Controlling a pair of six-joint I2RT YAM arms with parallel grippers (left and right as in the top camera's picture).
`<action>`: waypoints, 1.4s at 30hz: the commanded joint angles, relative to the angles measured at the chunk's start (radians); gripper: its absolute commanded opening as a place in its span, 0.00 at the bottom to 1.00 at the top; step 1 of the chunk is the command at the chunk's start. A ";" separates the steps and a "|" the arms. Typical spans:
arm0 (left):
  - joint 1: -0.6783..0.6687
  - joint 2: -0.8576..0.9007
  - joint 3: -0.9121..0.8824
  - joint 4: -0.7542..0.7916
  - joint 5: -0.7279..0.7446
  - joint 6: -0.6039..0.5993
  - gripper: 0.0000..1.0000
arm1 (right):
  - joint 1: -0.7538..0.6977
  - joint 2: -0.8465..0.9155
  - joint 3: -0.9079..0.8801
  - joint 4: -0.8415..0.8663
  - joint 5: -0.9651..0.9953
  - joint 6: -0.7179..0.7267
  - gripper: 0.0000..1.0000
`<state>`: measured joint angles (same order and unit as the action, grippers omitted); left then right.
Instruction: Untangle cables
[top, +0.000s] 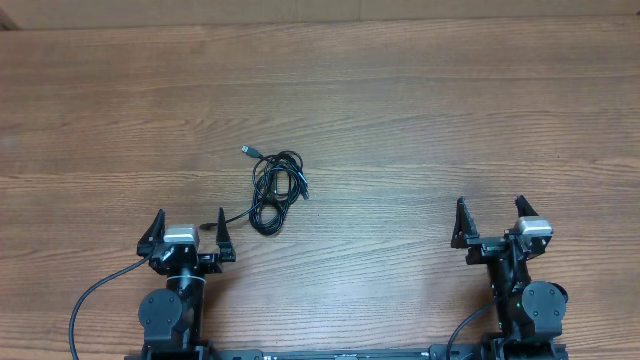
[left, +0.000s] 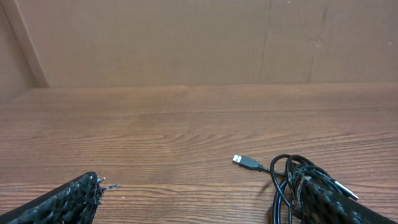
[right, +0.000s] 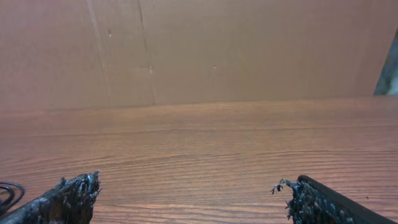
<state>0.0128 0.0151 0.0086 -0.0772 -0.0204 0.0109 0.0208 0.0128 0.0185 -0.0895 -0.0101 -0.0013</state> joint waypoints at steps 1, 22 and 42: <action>-0.007 -0.011 -0.004 0.002 -0.008 0.019 1.00 | -0.005 -0.010 -0.010 0.006 0.008 -0.007 1.00; -0.007 0.000 0.219 -0.281 0.047 0.008 0.99 | -0.005 -0.010 -0.010 0.006 0.008 -0.007 1.00; -0.007 0.642 0.709 -0.587 0.198 0.021 1.00 | -0.005 -0.010 -0.010 0.006 0.008 -0.007 1.00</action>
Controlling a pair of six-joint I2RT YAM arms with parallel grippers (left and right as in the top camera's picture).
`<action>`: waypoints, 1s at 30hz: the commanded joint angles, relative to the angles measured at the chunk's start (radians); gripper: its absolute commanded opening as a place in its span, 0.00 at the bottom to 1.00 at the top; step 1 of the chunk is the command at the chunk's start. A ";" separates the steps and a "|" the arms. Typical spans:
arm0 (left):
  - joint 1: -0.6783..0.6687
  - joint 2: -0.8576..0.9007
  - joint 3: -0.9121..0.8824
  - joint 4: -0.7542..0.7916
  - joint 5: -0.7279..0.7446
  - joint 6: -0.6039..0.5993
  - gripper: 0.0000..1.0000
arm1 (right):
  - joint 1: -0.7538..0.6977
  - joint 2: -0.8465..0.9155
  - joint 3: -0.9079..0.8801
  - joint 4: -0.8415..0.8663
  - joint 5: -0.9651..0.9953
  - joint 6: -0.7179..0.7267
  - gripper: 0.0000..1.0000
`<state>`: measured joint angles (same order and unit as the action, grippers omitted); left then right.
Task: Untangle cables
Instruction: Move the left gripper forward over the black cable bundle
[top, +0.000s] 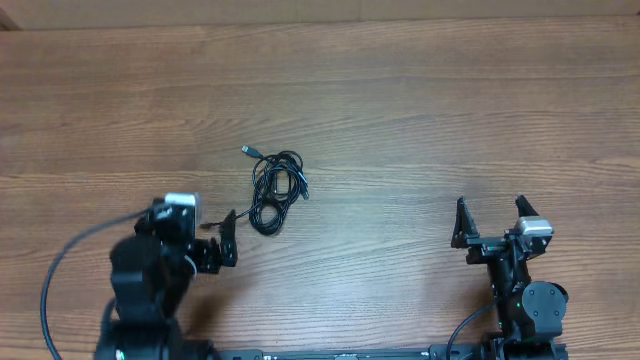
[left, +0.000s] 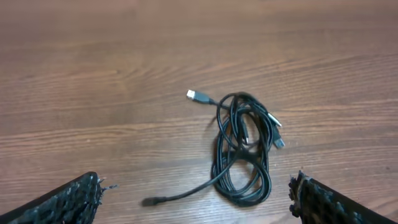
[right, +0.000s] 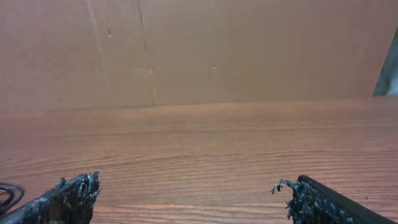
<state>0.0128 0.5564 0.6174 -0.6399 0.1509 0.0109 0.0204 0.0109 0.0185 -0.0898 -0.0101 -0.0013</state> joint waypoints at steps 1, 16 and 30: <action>-0.007 0.132 0.124 -0.038 0.033 0.026 1.00 | -0.005 -0.008 -0.010 0.006 0.008 -0.007 1.00; -0.007 0.457 0.452 -0.419 0.213 0.143 1.00 | -0.005 -0.008 -0.010 0.006 0.008 -0.007 1.00; -0.007 0.583 0.452 -0.432 0.217 0.142 1.00 | -0.005 -0.008 -0.010 0.006 0.008 -0.007 1.00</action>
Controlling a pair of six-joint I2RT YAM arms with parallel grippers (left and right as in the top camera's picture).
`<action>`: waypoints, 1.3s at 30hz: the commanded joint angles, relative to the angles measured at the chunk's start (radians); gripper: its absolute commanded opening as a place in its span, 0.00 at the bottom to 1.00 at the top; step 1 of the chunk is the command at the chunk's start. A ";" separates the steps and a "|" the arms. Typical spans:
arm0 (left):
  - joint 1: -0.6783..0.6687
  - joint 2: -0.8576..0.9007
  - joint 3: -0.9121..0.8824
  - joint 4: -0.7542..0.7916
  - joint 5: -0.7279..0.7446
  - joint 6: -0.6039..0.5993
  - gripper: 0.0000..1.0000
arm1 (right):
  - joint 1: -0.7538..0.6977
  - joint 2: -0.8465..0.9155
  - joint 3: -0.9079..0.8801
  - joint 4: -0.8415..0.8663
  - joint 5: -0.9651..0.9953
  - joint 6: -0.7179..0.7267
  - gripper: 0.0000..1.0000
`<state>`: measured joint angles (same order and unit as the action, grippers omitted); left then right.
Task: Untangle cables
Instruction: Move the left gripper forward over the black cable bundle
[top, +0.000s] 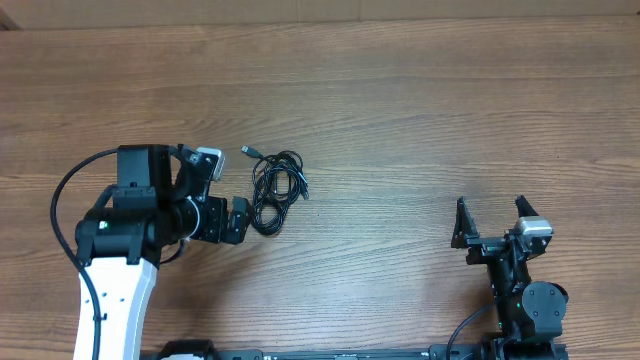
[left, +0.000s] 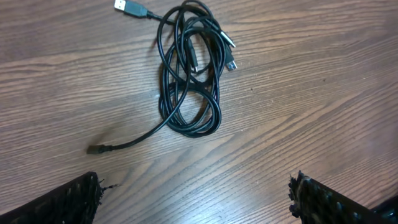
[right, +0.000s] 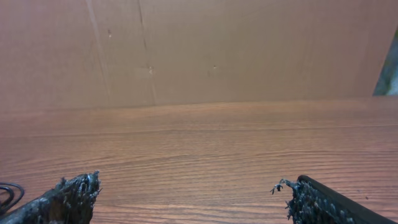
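Note:
A tangled bundle of black cables (top: 275, 190) lies on the wooden table (top: 400, 110), left of centre. A USB plug (top: 248, 151) sticks out at its far left, and a thin loose end trails toward the left arm. My left gripper (top: 240, 212) hovers open just left of the bundle, nothing between its fingers. In the left wrist view the bundle (left: 189, 81), the plug (left: 127, 7) and the loose end (left: 96, 149) lie ahead of that gripper (left: 196, 205). My right gripper (top: 490, 218) rests open near the front right, far from the cables (right: 5, 190).
A brown cardboard wall (right: 199, 50) stands behind the table's far edge. The left arm's own black supply cable (top: 62, 205) loops out to the left of the arm.
My left arm has moved farther out over the table and its open gripper is now close beside the bundle, looking down on it. The cables and the right arm have not moved.
Both grippers first rested open at the front edge, the bundle lying ahead of the left one. Then the left arm was raised and tilted down toward the cables. Now it hovers just left of the bundle, still open; the cables lie as before.

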<state>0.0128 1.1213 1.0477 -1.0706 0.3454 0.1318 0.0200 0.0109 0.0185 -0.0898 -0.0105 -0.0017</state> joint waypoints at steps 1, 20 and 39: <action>-0.007 0.022 0.022 -0.002 0.022 0.021 1.00 | -0.005 -0.008 -0.010 0.006 0.009 -0.007 1.00; -0.007 0.031 0.022 0.049 0.021 0.022 1.00 | -0.005 -0.008 -0.010 0.006 0.009 -0.007 1.00; -0.007 0.109 0.022 0.084 0.049 0.018 1.00 | -0.005 -0.008 -0.010 0.006 0.008 -0.007 1.00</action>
<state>0.0128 1.2274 1.0481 -0.9943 0.3725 0.1345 0.0200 0.0109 0.0185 -0.0898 -0.0105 -0.0010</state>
